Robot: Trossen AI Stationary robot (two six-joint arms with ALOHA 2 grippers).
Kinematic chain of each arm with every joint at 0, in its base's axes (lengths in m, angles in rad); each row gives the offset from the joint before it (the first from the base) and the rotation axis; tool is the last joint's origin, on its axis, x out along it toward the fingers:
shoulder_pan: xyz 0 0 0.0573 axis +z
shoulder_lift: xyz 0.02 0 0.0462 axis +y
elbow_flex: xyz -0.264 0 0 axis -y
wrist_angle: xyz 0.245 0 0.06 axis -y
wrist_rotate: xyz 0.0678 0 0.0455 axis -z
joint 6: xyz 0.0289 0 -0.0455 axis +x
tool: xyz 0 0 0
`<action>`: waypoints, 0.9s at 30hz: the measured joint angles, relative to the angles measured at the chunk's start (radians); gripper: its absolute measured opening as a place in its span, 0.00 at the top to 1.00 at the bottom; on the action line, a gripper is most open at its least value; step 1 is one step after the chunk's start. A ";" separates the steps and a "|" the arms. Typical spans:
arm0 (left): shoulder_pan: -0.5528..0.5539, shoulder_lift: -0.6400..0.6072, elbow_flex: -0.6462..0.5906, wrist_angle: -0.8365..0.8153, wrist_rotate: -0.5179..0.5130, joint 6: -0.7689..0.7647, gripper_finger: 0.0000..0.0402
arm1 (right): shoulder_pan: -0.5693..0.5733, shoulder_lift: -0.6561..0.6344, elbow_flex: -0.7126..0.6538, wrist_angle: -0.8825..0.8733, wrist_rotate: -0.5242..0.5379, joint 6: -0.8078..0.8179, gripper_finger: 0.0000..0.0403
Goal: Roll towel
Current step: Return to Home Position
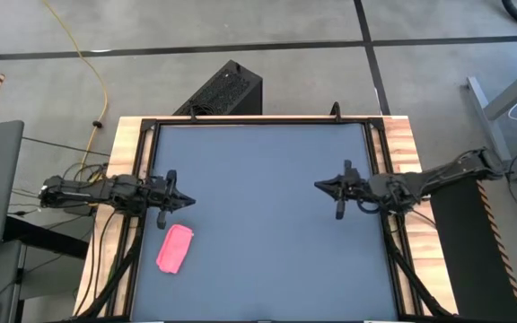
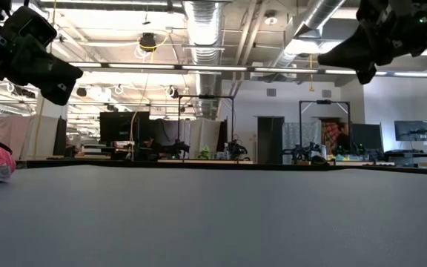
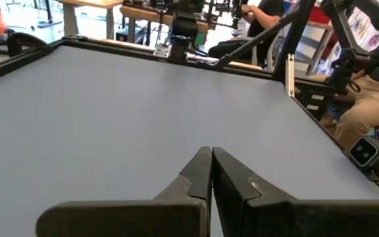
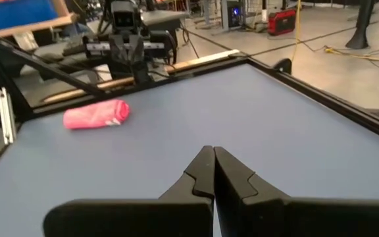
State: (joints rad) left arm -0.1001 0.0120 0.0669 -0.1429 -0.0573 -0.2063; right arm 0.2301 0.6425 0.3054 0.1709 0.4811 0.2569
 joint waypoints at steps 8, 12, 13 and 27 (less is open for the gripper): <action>0.000 0.000 0.000 -0.001 0.049 0.004 1.00 | -0.064 -0.178 -0.047 -0.092 -0.010 -0.013 0.95; 0.000 0.000 0.000 -0.001 0.051 0.008 1.00 | -0.098 -0.303 -0.193 0.064 -0.057 -0.046 0.95; 0.000 0.000 0.000 -0.001 0.050 0.008 1.00 | -0.107 -0.335 -0.231 0.102 -0.065 -0.046 0.95; 0.000 0.000 -0.001 0.000 -0.003 -0.001 1.00 | -0.148 -0.635 -0.294 -0.095 -0.112 -0.048 0.92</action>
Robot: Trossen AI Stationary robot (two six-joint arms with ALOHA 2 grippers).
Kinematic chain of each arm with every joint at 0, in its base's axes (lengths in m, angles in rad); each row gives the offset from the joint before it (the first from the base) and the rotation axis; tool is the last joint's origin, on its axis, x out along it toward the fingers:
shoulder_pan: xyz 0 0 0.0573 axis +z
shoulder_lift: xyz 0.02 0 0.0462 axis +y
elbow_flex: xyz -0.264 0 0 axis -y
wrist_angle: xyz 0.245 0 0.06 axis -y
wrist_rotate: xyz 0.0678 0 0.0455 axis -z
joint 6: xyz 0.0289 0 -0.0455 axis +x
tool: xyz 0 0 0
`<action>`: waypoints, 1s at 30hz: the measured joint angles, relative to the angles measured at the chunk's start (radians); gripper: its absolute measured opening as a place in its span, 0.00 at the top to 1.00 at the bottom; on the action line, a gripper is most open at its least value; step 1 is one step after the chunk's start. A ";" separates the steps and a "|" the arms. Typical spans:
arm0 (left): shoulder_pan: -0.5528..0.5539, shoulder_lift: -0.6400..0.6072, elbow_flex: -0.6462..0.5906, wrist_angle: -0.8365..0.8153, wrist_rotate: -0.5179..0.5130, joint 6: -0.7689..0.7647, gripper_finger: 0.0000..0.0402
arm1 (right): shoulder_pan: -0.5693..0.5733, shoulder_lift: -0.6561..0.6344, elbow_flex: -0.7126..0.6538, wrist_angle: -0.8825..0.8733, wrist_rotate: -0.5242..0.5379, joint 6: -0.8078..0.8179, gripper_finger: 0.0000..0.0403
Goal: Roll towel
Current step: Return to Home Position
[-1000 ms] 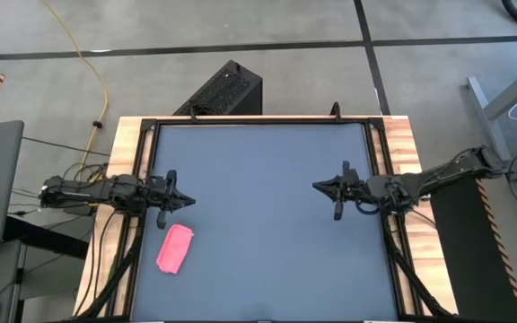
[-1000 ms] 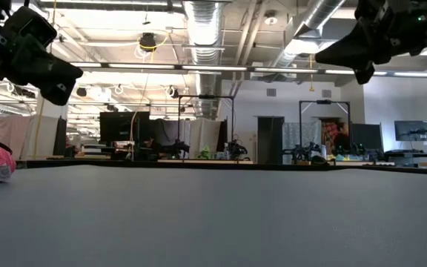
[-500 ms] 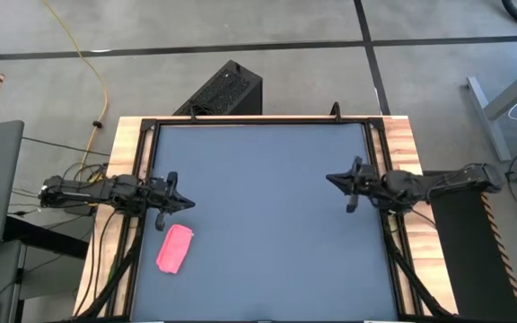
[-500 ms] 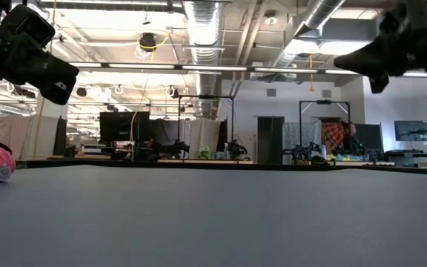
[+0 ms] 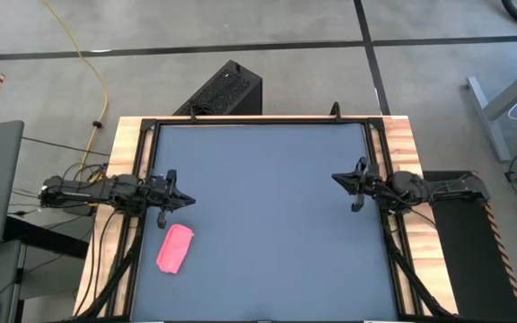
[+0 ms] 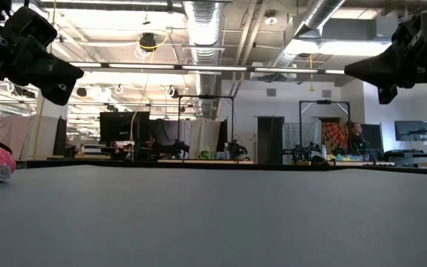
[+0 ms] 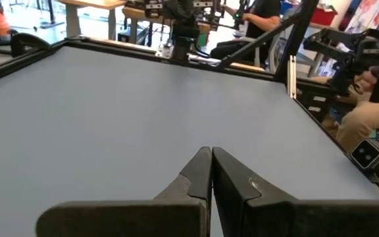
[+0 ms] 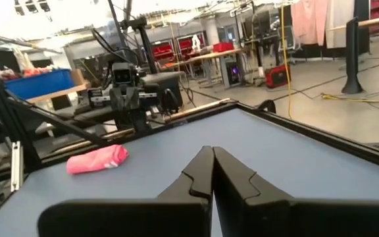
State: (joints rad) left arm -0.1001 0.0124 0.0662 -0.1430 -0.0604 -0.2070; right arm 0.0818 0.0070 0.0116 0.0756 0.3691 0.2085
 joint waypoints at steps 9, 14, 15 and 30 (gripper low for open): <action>0.000 0.000 0.000 0.000 -0.003 -0.016 1.00 | 0.000 0.005 0.001 -0.012 -0.001 0.000 0.91; 0.000 0.000 0.000 0.000 -0.003 -0.021 1.00 | 0.000 0.006 0.001 -0.013 -0.001 0.001 0.91; 0.000 0.000 0.000 0.000 -0.003 -0.017 1.00 | 0.000 0.006 0.001 -0.013 -0.001 0.001 0.91; 0.000 0.000 0.000 -0.001 -0.003 -0.019 1.00 | 0.000 0.006 0.001 -0.015 -0.001 0.002 0.90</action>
